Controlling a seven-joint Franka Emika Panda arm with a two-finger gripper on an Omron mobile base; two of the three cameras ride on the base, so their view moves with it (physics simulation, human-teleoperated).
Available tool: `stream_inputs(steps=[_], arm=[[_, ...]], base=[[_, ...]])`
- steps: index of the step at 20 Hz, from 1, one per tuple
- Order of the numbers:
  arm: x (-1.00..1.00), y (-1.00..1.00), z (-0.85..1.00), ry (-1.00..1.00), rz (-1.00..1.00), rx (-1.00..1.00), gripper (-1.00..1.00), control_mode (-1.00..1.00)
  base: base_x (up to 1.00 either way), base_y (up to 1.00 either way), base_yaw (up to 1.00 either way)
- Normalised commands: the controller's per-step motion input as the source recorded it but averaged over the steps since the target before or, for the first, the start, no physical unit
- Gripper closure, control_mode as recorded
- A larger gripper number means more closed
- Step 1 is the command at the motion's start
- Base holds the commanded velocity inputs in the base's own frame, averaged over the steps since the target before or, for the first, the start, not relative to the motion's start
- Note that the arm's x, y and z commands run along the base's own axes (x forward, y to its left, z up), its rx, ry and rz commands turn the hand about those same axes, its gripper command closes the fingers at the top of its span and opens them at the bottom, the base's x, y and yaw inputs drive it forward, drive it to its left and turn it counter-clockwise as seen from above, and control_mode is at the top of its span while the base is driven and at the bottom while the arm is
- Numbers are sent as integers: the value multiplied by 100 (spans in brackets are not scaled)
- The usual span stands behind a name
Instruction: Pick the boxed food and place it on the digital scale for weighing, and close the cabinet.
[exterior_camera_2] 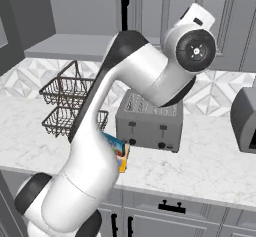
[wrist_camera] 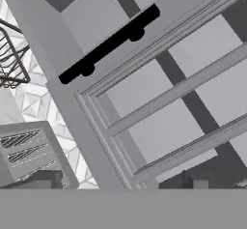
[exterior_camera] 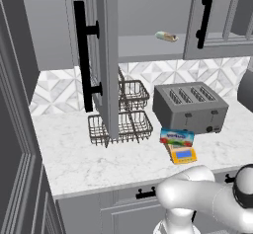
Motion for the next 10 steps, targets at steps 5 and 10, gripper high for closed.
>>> stream_inputs(steps=[5, 10], arm=[[-57, 48, -23, -2, 14, -1, -100, -100], [-33, 68, -92, -4, 3, 1, -100, -100]], base=[[0, 0, 0], [0, 0, 0]])
